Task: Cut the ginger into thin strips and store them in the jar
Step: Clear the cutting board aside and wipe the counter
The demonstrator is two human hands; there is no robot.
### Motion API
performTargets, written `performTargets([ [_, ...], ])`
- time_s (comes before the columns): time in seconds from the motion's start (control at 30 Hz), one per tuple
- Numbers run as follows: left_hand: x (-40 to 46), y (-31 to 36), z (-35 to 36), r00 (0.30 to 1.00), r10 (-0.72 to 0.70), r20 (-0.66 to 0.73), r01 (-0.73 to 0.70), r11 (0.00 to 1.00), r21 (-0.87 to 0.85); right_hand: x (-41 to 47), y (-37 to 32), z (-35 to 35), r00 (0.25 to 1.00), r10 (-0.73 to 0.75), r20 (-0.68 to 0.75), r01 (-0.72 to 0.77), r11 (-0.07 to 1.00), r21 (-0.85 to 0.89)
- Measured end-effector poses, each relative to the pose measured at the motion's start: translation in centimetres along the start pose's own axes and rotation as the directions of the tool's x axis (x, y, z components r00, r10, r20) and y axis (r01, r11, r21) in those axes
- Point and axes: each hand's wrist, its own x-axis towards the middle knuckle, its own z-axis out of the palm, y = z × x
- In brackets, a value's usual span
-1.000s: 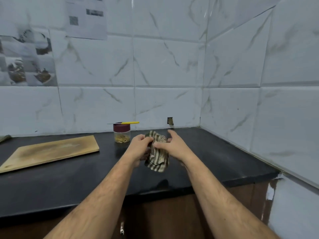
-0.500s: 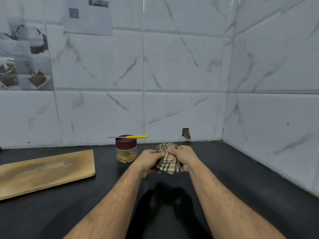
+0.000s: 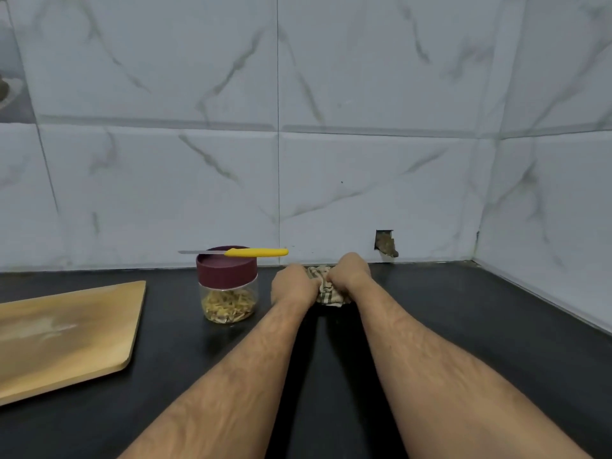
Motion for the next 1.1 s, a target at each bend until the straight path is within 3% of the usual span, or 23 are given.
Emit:
performTargets([
  [0.23, -5.8, -0.5, -2.9, 0.99, 0.135, -0.032, -0.127, 0.977, 0.169, -5.6, -0.3, -1.6, 0.985, -0.087, -0.148, 0.072, 0.992, -0.1],
  [0.43, -14.7, -3.8, -11.7, 0.982, 0.162, -0.101, -0.147, 0.979, 0.142, -16.1, -4.8, -2.5, 0.969, -0.245, -0.042, 0.244, 0.969, -0.027],
  [0.67, -20.2, -13.7, -22.1, 0.983, -0.041, -0.179, 0.066, 0.988, 0.138, -25.1, -12.0, 2.3, 0.91, -0.399, 0.115, 0.391, 0.917, 0.081],
  [0.83, -20.7, -21.4, -28.4, 0.954, -0.176, -0.242, 0.214, 0.967, 0.141, -26.6, -16.1, 6.1, 0.88, -0.424, 0.215, 0.428, 0.903, 0.034],
  [0.97, -19.7, -27.6, -31.6, 0.874, -0.356, -0.33, 0.424, 0.89, 0.164, -25.3, -18.1, 8.8, 0.894, -0.363, 0.262, 0.389, 0.92, -0.054],
  [1.1, -18.1, -31.9, -33.6, 0.775, -0.467, -0.425, 0.601, 0.752, 0.27, -23.0, -19.0, 10.8, 0.93, -0.29, 0.226, 0.322, 0.939, -0.117],
])
